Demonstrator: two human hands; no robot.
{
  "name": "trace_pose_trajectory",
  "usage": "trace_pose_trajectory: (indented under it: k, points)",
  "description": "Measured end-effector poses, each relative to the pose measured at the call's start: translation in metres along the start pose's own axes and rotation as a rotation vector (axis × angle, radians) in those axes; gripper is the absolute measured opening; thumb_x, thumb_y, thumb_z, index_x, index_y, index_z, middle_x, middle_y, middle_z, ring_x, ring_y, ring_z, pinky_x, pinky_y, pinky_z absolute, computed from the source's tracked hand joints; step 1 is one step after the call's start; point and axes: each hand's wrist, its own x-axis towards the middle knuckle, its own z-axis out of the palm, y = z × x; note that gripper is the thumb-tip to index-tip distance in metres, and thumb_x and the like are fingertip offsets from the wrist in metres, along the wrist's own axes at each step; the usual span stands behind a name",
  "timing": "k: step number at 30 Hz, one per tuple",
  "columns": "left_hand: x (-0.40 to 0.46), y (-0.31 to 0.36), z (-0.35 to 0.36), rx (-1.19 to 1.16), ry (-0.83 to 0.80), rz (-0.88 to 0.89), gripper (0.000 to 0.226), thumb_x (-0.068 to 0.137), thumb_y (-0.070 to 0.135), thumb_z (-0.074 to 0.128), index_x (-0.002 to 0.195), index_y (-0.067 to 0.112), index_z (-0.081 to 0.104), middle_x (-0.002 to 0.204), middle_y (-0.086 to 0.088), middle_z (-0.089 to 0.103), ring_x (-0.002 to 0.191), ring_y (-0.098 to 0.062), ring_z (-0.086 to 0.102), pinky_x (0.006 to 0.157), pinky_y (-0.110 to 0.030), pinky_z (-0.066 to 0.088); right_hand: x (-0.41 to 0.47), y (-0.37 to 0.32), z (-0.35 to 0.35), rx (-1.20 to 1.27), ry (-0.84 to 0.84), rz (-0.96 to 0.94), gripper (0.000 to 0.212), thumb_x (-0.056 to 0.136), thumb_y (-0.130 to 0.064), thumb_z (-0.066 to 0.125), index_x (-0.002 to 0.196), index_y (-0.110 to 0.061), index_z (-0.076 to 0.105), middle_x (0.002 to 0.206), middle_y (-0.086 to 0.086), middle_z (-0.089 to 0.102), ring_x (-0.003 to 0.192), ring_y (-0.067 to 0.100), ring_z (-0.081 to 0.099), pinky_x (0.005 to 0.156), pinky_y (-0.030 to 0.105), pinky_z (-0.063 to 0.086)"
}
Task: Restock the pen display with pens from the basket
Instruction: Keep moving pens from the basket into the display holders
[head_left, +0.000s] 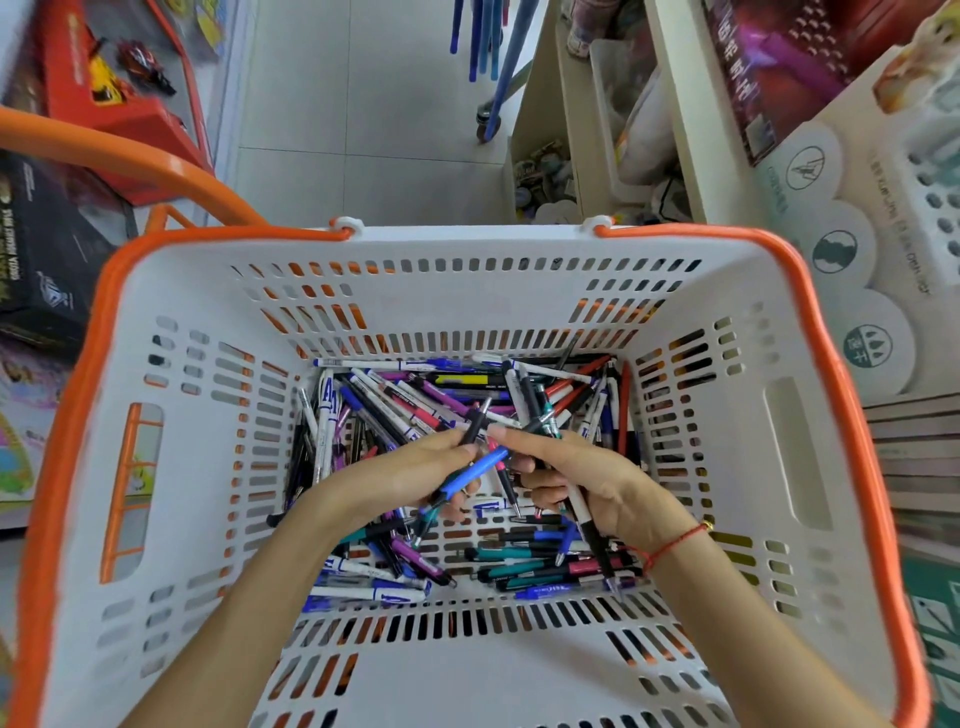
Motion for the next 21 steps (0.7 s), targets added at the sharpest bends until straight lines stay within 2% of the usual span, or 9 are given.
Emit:
trace_pose_trajectory:
  k: [3, 6, 8, 10, 13, 16, 18, 19, 21]
  points:
    - [0.001, 0.0, -0.005, -0.109, 0.023, 0.011, 0.014, 0.106, 0.023, 0.035, 0.106, 0.027, 0.049, 0.077, 0.0, 0.048, 0.055, -0.007, 0.043, 0.059, -0.023, 0.048, 0.001, -0.004, -0.003, 0.216, 0.035, -0.066, 0.026, 0.09, -0.032, 0.065, 0.073, -0.016, 0.055, 0.06, -0.003, 0.047, 0.041, 0.004, 0.026, 0.039, 0.014, 0.023]
    - [-0.002, 0.002, -0.009, -0.11, -0.011, 0.019, 0.023, 0.105, 0.031, 0.036, 0.108, 0.017, 0.053, 0.073, 0.001, 0.049, 0.05, -0.007, 0.04, 0.053, -0.021, 0.043, 0.002, -0.001, -0.001, 0.092, 0.043, -0.123, 0.023, 0.095, -0.027, 0.061, 0.08, -0.011, 0.058, 0.063, -0.003, 0.05, 0.041, 0.005, 0.027, 0.041, 0.016, 0.022]
    - [-0.006, 0.003, -0.01, -0.087, -0.078, 0.007, 0.033, 0.103, 0.037, 0.038, 0.113, 0.011, 0.057, 0.078, -0.001, 0.056, 0.053, -0.008, 0.049, 0.058, -0.024, 0.051, 0.0, 0.001, 0.004, -0.026, 0.007, -0.149, 0.026, 0.096, -0.028, 0.06, 0.077, -0.011, 0.057, 0.06, -0.003, 0.047, 0.044, 0.006, 0.026, 0.042, 0.017, 0.023]
    - [-0.011, 0.003, -0.011, -0.028, -0.176, -0.014, 0.033, 0.103, 0.032, 0.041, 0.123, 0.01, 0.054, 0.088, -0.002, 0.059, 0.06, -0.008, 0.056, 0.067, -0.025, 0.055, -0.001, 0.0, 0.008, -0.092, -0.014, -0.15, 0.032, 0.097, -0.031, 0.058, 0.071, -0.012, 0.054, 0.055, -0.005, 0.043, 0.044, 0.007, 0.026, 0.043, 0.017, 0.023]
    - [-0.012, -0.001, -0.018, -0.071, -0.232, -0.016, 0.03, 0.103, 0.02, 0.042, 0.128, 0.006, 0.05, 0.086, 0.0, 0.058, 0.066, -0.008, 0.058, 0.071, -0.026, 0.055, 0.0, -0.003, 0.003, 0.058, -0.016, -0.053, 0.03, 0.099, -0.031, 0.054, 0.076, -0.012, 0.048, 0.058, -0.003, 0.041, 0.042, 0.006, 0.025, 0.042, 0.017, 0.02]
    - [0.0, -0.003, -0.022, -0.379, -0.025, 0.04, 0.024, 0.102, 0.016, 0.041, 0.12, 0.003, 0.051, 0.07, 0.001, 0.051, 0.054, -0.008, 0.048, 0.056, -0.021, 0.051, 0.001, -0.004, -0.008, 0.391, -0.094, 0.004, 0.018, 0.096, -0.021, 0.05, 0.083, -0.01, 0.044, 0.066, 0.002, 0.045, 0.039, 0.005, 0.025, 0.037, 0.015, 0.019]
    - [0.005, -0.003, -0.023, -0.528, 0.122, 0.082, 0.019, 0.101, 0.023, 0.046, 0.109, 0.008, 0.054, 0.061, 0.005, 0.041, 0.046, -0.005, 0.036, 0.042, -0.016, 0.038, 0.002, -0.004, -0.01, 0.519, -0.248, 0.017, 0.013, 0.095, -0.019, 0.048, 0.087, -0.009, 0.046, 0.068, 0.004, 0.047, 0.036, 0.004, 0.03, 0.034, 0.013, 0.022]
    - [0.007, -0.004, -0.023, -0.554, 0.181, 0.098, 0.02, 0.099, 0.028, 0.051, 0.105, 0.01, 0.057, 0.059, 0.006, 0.037, 0.044, -0.004, 0.031, 0.039, -0.015, 0.032, 0.002, -0.004, -0.009, 0.555, -0.346, 0.018, 0.012, 0.097, -0.019, 0.048, 0.093, -0.007, 0.048, 0.068, 0.004, 0.049, 0.035, 0.004, 0.034, 0.033, 0.013, 0.024]
    - [0.007, -0.003, -0.025, -0.594, 0.24, 0.133, 0.031, 0.093, 0.039, 0.059, 0.11, 0.013, 0.062, 0.056, 0.008, 0.03, 0.041, -0.004, 0.025, 0.036, -0.015, 0.025, 0.002, -0.004, -0.008, 0.51, -0.511, 0.019, 0.019, 0.1, -0.02, 0.045, 0.104, -0.004, 0.056, 0.069, 0.005, 0.053, 0.037, 0.003, 0.04, 0.033, 0.013, 0.031]
